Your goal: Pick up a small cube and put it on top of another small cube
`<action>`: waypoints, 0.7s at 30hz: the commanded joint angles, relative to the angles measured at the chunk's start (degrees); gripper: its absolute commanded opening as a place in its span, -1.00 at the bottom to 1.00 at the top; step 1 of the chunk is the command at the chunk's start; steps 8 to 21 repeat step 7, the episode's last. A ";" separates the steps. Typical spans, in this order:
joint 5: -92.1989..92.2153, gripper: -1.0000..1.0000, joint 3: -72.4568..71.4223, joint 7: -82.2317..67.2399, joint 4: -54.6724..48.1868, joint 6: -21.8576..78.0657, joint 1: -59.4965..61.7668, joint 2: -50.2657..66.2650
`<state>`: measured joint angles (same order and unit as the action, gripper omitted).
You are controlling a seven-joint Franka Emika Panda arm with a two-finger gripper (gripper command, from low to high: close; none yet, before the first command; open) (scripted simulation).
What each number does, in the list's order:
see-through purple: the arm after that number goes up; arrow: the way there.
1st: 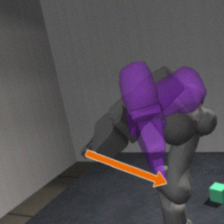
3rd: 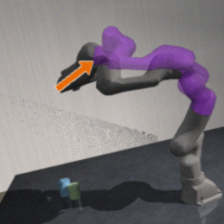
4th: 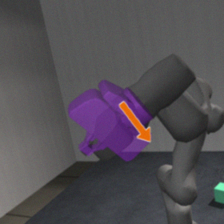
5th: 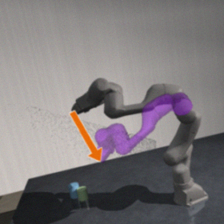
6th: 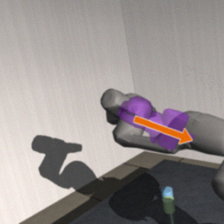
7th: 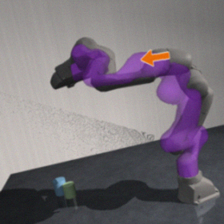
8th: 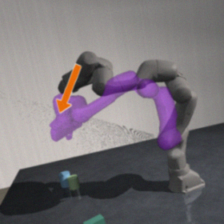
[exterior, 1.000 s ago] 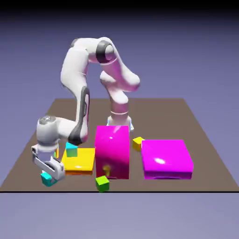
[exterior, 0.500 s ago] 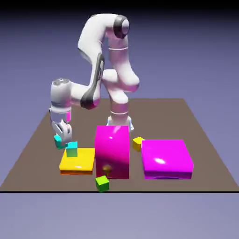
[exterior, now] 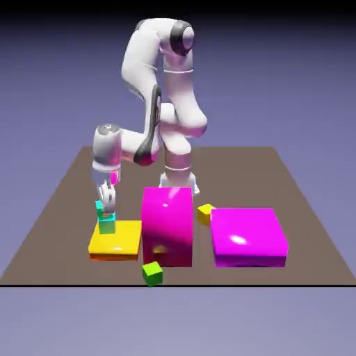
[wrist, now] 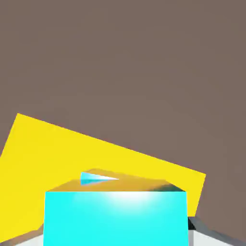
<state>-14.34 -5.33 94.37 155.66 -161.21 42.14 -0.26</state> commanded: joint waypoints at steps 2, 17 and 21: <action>2.74 1.00 -0.77 -2.04 -0.06 4.10 -0.90 -4.15; 8.23 1.00 -2.33 -6.13 -0.18 12.34 -0.85 -12.49; 8.23 1.00 -2.33 -6.13 -0.18 12.34 -0.85 -12.49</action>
